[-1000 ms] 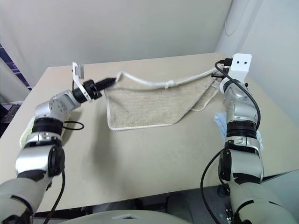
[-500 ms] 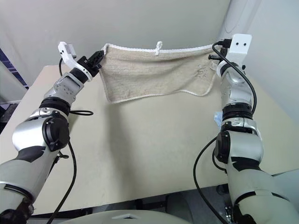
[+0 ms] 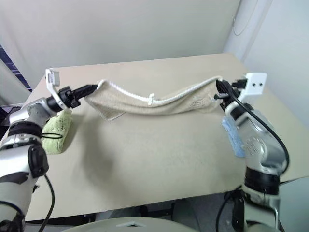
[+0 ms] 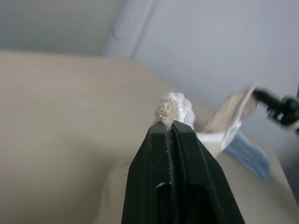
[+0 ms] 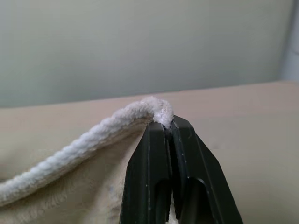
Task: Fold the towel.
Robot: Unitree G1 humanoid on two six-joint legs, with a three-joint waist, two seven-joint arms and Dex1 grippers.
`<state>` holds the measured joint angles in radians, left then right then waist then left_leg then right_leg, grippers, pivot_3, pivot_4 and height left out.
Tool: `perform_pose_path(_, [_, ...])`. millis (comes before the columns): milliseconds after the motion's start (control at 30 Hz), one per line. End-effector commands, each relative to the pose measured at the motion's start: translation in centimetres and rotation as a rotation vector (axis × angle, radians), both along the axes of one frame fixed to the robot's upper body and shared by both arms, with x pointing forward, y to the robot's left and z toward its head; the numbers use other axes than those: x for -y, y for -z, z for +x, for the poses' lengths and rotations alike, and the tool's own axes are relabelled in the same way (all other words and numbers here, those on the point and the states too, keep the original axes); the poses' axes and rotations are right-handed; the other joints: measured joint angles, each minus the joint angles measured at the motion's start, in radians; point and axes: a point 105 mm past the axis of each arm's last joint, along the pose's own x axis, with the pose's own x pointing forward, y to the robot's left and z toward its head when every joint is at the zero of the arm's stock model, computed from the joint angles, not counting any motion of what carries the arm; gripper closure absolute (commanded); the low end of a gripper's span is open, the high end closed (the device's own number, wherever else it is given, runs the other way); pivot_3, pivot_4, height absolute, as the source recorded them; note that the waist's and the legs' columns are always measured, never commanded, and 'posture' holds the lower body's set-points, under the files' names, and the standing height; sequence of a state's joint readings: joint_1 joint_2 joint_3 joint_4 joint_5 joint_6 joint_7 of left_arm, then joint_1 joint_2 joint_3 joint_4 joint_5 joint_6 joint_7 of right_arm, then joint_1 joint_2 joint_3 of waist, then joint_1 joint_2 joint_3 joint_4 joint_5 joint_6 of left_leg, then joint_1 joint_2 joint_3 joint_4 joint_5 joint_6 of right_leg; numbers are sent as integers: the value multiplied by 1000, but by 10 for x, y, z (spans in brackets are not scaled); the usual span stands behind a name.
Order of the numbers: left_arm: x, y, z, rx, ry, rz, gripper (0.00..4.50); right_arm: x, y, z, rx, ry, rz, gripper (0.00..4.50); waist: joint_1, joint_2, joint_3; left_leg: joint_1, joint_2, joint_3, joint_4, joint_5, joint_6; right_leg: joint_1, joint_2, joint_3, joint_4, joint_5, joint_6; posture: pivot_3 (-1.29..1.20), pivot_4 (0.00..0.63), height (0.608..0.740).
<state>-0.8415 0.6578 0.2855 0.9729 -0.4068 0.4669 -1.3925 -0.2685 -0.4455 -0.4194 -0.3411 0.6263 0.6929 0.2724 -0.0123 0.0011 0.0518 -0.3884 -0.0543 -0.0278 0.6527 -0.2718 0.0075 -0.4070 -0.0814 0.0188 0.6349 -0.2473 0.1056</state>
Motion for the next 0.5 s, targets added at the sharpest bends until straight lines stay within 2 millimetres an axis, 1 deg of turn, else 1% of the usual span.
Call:
perform_pose_path(33, [2,-8,-15,27,73,44,4467,2,-3,-24,-8,-59,8,4500,2,-1,-1,0,0,0,1,0,0,0,0,0,0,0,0,0,0,740])
perform_pose_path(133, [3,9,-41,13,164,143,4467,3,18,-46,-92,-129,-22,4500,2,-2,-1,0,0,0,2,0,0,2,-1,0,-1,0,0,0,0,740])
perform_pose_path(200, [1,22,-59,-13,209,205,4467,3,29,-60,-142,-171,-35,4500,-1,-2,-1,0,0,0,2,0,0,1,-2,1,-1,0,-1,0,0,740])
perform_pose_path(267, [-1,32,-72,-41,228,232,4467,5,36,-72,-178,-202,-29,4500,-1,-2,-2,1,1,1,1,0,0,1,-2,2,-2,0,-2,0,0,740])
perform_pose_path(300, [-3,37,-79,-58,235,246,4467,7,42,-81,-203,-219,-14,4500,0,-2,-2,1,1,1,1,0,0,1,-2,2,-2,-2,-4,0,0,740])
perform_pose_path(367, [-7,46,-93,-97,243,259,4467,16,52,-98,-250,-234,16,4500,3,-3,-2,1,2,0,0,0,0,1,-2,2,-2,-2,-5,0,0,740])
perform_pose_path(433, [-10,52,-103,-120,244,281,4467,28,60,-111,-289,-217,36,4500,5,-3,-3,1,2,0,0,-1,0,2,-2,1,-3,-2,-6,0,0,740])
perform_pose_path(500, [-14,55,-112,-145,248,295,4467,35,68,-123,-331,-217,34,4500,5,-3,-3,1,2,1,0,-1,0,3,-3,1,-4,-3,-6,0,0,740])
